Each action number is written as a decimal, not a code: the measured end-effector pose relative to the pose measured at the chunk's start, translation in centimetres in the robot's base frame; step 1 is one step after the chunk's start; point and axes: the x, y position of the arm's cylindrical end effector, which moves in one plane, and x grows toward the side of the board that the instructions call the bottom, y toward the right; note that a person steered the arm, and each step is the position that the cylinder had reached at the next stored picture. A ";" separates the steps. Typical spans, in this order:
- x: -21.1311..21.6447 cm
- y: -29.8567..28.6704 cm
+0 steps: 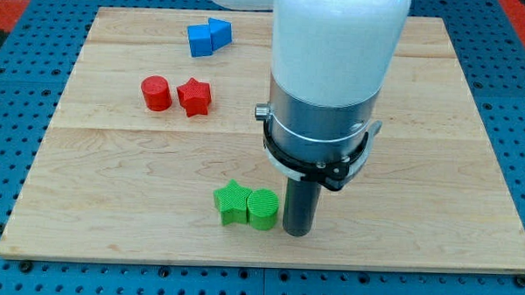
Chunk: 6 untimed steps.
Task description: Separate the green blocks
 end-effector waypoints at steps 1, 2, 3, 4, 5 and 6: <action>-2.4 0.0; -4.6 0.0; -6.0 0.0; -5.0 4.3; 2.1 4.5; 3.1 -0.3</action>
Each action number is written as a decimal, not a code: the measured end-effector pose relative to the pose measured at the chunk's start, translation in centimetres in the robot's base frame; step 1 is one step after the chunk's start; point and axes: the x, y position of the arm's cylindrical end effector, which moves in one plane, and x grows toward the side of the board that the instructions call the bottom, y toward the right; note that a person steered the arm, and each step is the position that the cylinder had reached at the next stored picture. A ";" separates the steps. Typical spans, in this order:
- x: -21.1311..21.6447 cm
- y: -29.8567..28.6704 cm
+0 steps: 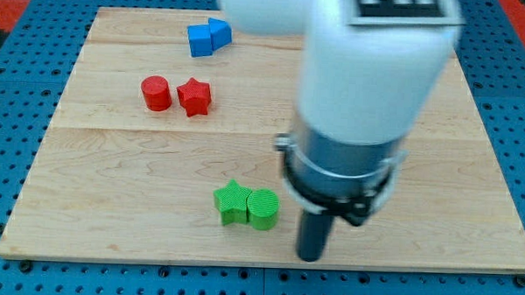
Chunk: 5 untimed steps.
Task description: Separate the green blocks
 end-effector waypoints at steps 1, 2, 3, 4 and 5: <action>-3.4 -1.0; -6.9 -1.0; -10.3 -0.9; -14.3 -1.6; -10.5 -0.7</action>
